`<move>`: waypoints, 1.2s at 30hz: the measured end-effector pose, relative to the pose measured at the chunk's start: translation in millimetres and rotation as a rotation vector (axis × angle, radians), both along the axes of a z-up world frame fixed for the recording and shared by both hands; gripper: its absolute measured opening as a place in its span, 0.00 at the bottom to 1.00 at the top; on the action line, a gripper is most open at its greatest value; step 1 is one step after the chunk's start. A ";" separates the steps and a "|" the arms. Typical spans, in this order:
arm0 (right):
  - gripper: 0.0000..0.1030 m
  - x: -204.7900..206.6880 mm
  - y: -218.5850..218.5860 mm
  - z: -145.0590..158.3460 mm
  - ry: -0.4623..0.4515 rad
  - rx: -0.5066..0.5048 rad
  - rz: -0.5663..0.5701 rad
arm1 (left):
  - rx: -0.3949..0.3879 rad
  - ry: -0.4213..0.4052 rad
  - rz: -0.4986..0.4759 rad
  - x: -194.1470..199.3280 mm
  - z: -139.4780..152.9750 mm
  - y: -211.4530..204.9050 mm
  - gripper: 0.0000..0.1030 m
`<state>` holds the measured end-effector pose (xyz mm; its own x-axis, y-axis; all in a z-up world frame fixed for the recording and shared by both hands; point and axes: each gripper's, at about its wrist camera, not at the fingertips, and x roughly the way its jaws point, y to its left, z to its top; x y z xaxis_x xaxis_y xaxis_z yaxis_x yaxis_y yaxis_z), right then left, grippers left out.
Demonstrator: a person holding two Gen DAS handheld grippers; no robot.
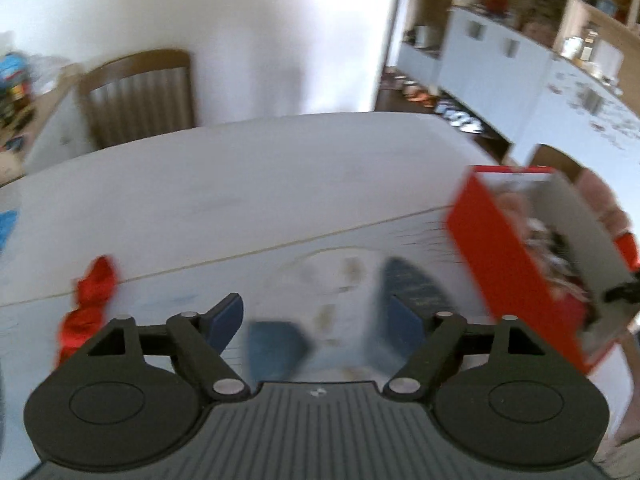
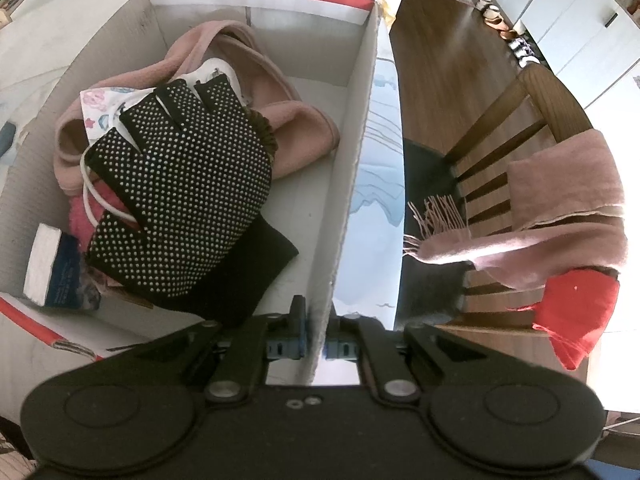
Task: Organize objects
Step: 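Move the left gripper back to the red cloth on the mat, then close the left gripper on the red cloth and lift it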
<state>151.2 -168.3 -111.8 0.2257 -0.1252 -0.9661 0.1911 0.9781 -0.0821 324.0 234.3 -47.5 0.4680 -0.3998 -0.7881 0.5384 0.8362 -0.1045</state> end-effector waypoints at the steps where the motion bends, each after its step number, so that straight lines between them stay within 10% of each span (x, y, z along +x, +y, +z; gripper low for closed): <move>1: 0.06 0.4 0.1 0.0 0.002 0.001 -0.001 | 0.008 0.000 0.023 6.1 -3.3 9.3 0.79; 13: 0.08 4.4 1.6 -3.4 0.047 -0.015 -0.053 | 0.160 -0.004 0.231 78.7 -54.4 109.8 0.99; 32: 0.09 8.5 10.9 -5.2 0.095 -0.049 -0.107 | 0.226 0.113 0.290 137.8 -119.7 132.3 0.98; 36: 0.10 8.7 10.6 -4.8 0.095 -0.049 -0.109 | 0.225 0.125 0.286 139.6 -122.7 131.9 0.79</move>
<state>159.8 -157.6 -116.6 0.1158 -0.1911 -0.9747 0.2852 0.9464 -0.1517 463.6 366.2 -170.2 0.4302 -0.0776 -0.8994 0.2748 0.9603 0.0486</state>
